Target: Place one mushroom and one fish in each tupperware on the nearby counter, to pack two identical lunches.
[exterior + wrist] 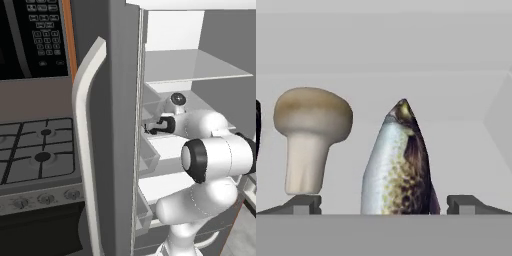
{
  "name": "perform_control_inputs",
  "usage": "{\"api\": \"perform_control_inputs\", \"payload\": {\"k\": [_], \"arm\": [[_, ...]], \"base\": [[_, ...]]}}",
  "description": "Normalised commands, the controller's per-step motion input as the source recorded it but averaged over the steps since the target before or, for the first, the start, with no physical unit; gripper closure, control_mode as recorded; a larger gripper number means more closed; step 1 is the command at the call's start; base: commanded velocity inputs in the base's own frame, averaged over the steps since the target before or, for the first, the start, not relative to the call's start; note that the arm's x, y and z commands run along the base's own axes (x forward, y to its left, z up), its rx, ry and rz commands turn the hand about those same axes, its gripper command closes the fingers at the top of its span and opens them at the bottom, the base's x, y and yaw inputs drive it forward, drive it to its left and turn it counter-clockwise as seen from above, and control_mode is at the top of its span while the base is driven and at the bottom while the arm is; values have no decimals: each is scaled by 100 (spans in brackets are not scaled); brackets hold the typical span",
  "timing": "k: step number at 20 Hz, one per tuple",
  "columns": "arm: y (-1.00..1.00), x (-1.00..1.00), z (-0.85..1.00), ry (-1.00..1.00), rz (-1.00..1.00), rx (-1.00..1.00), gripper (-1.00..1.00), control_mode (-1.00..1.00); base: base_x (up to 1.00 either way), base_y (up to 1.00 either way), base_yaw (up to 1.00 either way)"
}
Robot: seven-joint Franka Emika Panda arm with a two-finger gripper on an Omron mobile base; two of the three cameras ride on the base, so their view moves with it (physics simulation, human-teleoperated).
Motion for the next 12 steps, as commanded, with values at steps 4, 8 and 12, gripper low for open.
{"api": "perform_control_inputs", "payload": {"k": [4, 8, 12], "arm": [[-3, 27, -41, 0, 0, 0, -100, -100], [-11, 10, -58, 0, 0, 0, -100, -100], [-19, -1, -92, 0, 0, 0, -100, -100]], "base": [[0, 0, 0], [0, 0, 0], [0, 0, 0]]}}
